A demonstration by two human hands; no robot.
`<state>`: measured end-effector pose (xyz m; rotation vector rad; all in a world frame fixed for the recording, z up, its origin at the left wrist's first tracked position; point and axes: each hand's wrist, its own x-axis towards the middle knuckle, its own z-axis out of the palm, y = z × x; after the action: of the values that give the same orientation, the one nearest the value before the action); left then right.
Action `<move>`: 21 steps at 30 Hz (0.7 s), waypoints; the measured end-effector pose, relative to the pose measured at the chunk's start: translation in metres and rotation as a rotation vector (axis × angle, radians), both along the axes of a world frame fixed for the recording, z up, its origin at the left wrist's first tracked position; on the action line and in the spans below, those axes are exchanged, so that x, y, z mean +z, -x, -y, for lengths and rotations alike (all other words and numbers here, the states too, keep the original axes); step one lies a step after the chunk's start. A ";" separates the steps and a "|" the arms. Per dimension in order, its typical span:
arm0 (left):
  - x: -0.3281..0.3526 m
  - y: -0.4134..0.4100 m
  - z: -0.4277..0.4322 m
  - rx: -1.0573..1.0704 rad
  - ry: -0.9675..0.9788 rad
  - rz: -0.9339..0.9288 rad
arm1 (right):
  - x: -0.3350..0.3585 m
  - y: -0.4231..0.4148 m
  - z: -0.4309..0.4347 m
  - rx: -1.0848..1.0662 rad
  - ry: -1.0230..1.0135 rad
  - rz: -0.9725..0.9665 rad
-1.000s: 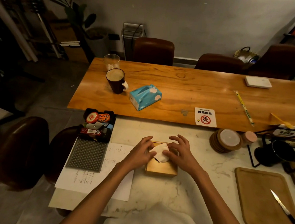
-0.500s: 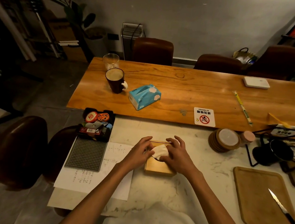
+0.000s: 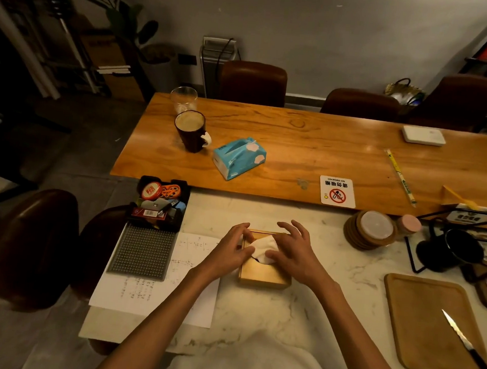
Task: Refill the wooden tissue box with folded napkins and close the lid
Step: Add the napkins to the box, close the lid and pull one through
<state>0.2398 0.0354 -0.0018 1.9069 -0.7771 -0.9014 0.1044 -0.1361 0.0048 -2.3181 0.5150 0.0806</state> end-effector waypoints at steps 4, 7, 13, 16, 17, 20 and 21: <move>0.001 0.013 0.000 0.187 0.096 -0.229 | 0.005 0.013 -0.012 -0.293 -0.366 0.093; -0.003 0.025 0.000 0.338 0.126 -0.393 | -0.001 0.025 -0.029 -0.514 -0.706 0.093; -0.011 0.046 0.007 0.439 0.175 -0.737 | -0.014 0.026 -0.051 -0.665 -1.087 0.174; -0.004 0.033 0.018 0.447 0.221 -0.823 | -0.009 0.015 -0.042 -0.683 -1.088 0.197; -0.001 0.026 0.023 0.447 0.227 -0.830 | -0.007 0.010 -0.037 -0.683 -1.079 0.195; 0.007 0.009 0.040 0.433 0.214 -0.803 | -0.004 -0.009 -0.022 -0.700 -1.042 0.178; 0.007 0.005 0.043 0.434 0.201 -0.796 | -0.005 -0.014 -0.019 -0.699 -1.035 0.171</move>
<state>0.2350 -0.0079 0.0050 1.2886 0.0276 -1.1247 0.1184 -0.1173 -0.0001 -1.0588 0.8971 -0.1557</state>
